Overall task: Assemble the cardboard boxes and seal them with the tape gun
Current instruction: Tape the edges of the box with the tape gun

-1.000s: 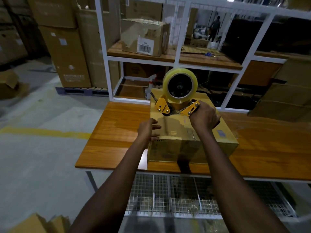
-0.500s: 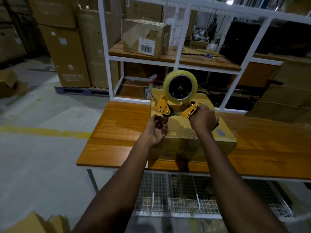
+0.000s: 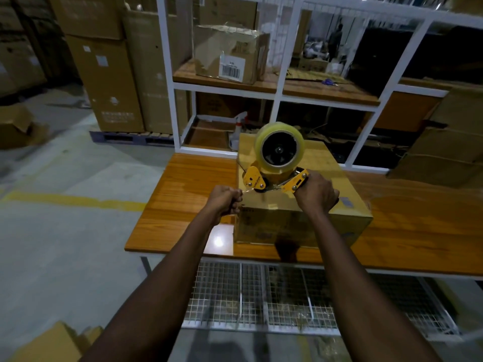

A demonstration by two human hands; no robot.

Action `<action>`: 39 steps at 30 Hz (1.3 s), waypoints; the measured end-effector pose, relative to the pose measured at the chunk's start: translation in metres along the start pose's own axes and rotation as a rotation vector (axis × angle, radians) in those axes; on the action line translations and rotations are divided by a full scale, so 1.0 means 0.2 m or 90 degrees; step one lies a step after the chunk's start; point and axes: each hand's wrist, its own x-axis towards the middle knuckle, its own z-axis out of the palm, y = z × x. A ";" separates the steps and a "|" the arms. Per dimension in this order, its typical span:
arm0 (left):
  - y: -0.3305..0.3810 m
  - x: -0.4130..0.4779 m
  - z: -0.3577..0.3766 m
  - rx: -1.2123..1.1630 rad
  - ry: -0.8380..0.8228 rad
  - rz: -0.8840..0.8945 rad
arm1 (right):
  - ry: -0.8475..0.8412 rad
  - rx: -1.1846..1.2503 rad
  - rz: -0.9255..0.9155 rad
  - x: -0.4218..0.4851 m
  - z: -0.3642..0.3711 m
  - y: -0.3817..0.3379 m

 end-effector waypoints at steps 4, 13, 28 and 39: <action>-0.06 0.01 -0.05 0.114 -0.021 0.039 | -0.018 -0.009 -0.011 -0.04 0.05 0.02; -0.14 0.03 -0.16 0.163 -0.032 0.043 | -0.036 0.005 0.008 -0.08 0.09 0.07; -0.26 0.07 -0.15 0.172 -0.016 0.019 | -0.037 -0.053 0.005 -0.05 0.19 0.10; -0.37 0.08 -0.07 0.269 0.008 0.009 | -0.020 -0.111 -0.047 -0.05 0.22 0.14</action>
